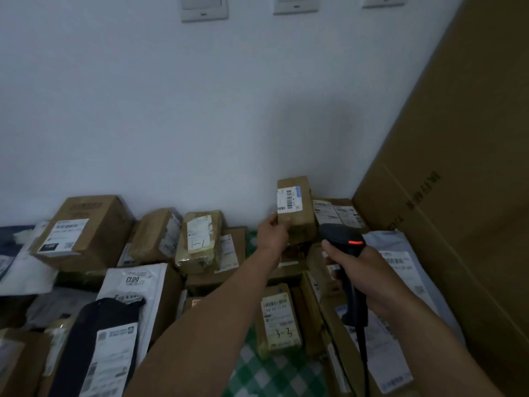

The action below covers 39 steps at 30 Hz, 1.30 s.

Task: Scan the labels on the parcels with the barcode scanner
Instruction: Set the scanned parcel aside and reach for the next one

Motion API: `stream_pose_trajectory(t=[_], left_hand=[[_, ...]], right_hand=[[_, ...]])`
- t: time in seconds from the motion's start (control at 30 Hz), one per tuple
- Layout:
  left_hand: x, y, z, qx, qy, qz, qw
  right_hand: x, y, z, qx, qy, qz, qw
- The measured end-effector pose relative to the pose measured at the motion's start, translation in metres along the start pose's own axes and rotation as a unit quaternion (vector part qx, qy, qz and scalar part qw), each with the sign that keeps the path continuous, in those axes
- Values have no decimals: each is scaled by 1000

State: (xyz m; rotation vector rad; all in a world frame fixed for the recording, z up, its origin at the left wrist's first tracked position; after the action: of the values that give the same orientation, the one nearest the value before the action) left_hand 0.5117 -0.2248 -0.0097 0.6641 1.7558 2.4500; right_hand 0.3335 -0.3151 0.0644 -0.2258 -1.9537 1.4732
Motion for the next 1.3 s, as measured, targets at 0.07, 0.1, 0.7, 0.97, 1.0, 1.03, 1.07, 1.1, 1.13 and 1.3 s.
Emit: stream_pose_trajectory(t=[0.07, 0.1, 0.7, 0.97, 1.0, 1.03, 1.07, 1.1, 1.13, 1.3], left_hand=[[23, 4, 12, 8, 32, -36, 999], [39, 6, 21, 8, 55, -63, 996], [300, -50, 178, 18, 257, -158, 953], [317, -47, 220, 38, 286, -153, 945], [314, -46, 224, 24, 287, -155, 945], [311, -45, 230, 5, 293, -158, 943], [309, -42, 234, -15, 300, -164, 940], [306, -39, 238, -39, 304, -170, 937], [302, -36, 242, -59, 300, -179, 935], [278, -25, 248, -148, 265, -209, 929]], right_hand=[[8, -2, -2, 5, -2, 17, 1000], [13, -2, -5, 8, 0, 27, 1000], [165, 35, -132, -97, -115, 135, 979], [199, 30, -141, -36, -186, 144, 971], [201, 29, -140, -16, -181, 150, 972], [204, 28, -139, 9, -179, 158, 971], [205, 27, -138, 38, -179, 167, 969], [207, 26, -137, 62, -179, 177, 966], [209, 25, -135, 83, -179, 182, 963], [210, 13, -124, 189, -183, 210, 942]])
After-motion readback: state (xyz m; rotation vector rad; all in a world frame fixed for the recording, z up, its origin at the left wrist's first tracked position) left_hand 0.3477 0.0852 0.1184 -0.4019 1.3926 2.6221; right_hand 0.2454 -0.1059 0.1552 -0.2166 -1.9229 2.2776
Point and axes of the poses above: each hand's wrist, its own x-axis away from the middle knuckle, its own z-axis out of the back of the hand, y = z × x, the point moved 4 cm from there along -x, towards the middle knuckle, and after that the axes turned 13 degrees about -x, right-handed, at the moved point
